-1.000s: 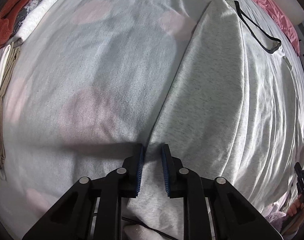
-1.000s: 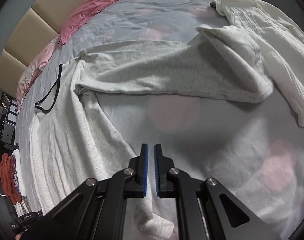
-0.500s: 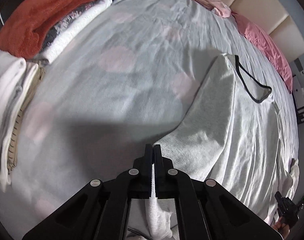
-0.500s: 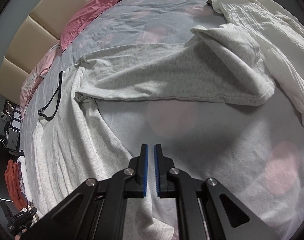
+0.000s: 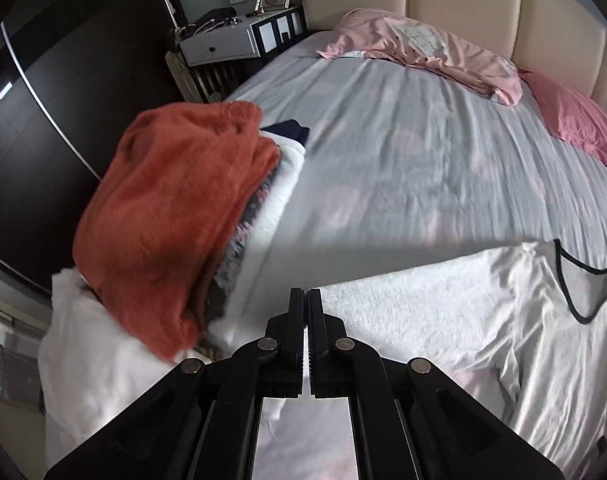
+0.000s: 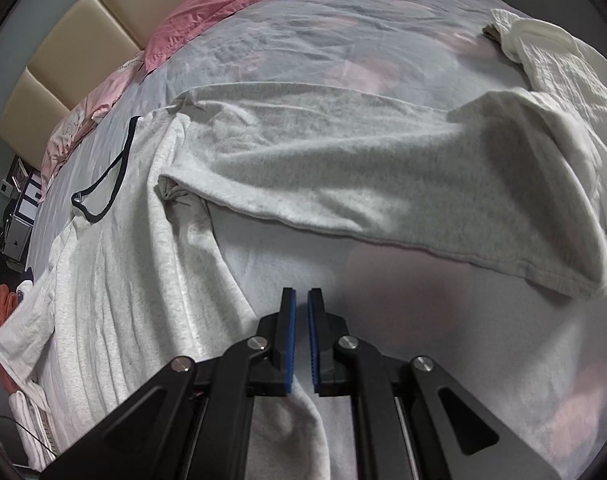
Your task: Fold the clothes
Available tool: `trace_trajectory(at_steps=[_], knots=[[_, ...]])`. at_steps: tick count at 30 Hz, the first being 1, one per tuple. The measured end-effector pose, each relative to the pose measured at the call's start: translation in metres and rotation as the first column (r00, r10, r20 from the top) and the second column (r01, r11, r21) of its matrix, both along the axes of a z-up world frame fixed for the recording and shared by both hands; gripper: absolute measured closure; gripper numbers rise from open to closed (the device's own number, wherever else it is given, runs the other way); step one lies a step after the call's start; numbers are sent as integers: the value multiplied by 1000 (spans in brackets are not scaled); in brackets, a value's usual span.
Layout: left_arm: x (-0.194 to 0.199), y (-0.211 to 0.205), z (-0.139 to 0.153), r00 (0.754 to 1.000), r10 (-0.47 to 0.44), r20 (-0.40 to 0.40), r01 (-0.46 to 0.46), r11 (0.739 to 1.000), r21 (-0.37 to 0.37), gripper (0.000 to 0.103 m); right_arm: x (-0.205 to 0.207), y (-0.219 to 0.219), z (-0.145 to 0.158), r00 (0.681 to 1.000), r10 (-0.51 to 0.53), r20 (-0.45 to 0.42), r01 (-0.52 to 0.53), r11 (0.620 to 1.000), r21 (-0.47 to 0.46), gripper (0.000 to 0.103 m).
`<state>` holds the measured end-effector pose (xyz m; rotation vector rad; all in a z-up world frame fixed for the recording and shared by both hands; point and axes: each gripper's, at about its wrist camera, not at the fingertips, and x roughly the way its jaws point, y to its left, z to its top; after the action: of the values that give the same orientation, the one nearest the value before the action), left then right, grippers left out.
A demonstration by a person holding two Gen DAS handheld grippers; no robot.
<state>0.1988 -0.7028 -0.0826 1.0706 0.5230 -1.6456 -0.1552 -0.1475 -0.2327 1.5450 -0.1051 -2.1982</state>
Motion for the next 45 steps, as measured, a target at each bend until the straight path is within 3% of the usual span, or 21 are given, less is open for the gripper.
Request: trace_trajectory(at_steps=[4, 11, 17, 21, 23, 27, 29, 32, 35, 38, 41, 43, 45], knots=[[-17, -40, -13, 993, 16, 120, -11, 999, -45, 102, -11, -13, -4, 999, 42, -22, -42, 999, -16, 95], [-37, -74, -88, 948, 49, 314, -31, 998, -62, 101, -23, -19, -12, 998, 64, -19, -65, 997, -38, 96], [-37, -63, -101, 950, 27, 312, 2, 996, -92, 94, -28, -15, -14, 998, 56, 8, -55, 996, -71, 96], [-20, -31, -73, 978, 26, 205, -2, 993, -117, 75, -29, -15, -14, 998, 55, 20, -53, 995, -85, 96], [-12, -9, -62, 990, 5, 139, 7, 996, -84, 74, -29, -14, -13, 998, 59, 28, -56, 994, -93, 96], [-10, 53, -71, 983, -147, 113, 139, 987, 80, 73, -18, -6, -6, 997, 70, 39, -65, 992, -111, 96], [-10, 84, -75, 971, -220, 91, 204, 966, 159, 73, -12, -3, -2, 996, 75, 44, -70, 990, -119, 94], [-9, 130, -81, 945, -324, 47, 300, 914, 273, 73, -3, 3, 3, 995, 84, 52, -77, 988, -133, 94], [-9, 176, -90, 907, -421, 1, 390, 839, 379, 73, 5, 9, 8, 994, 93, 59, -83, 986, -146, 94], [-13, 227, -115, 850, -526, 26, 450, 751, 483, 73, 14, 14, 14, 993, 102, 67, -90, 983, -159, 94], [-19, 258, -135, 801, -595, 62, 471, 691, 549, 73, 21, 31, 23, 995, 70, 72, -55, 980, -193, 94], [-24, 271, -138, 781, -620, 72, 485, 675, 556, 73, 26, 42, 29, 996, 47, 74, -30, 977, -209, 94], [-30, 278, -137, 777, -626, 58, 494, 666, 559, 73, 30, 51, 34, 997, 22, 78, -4, 975, -224, 94]])
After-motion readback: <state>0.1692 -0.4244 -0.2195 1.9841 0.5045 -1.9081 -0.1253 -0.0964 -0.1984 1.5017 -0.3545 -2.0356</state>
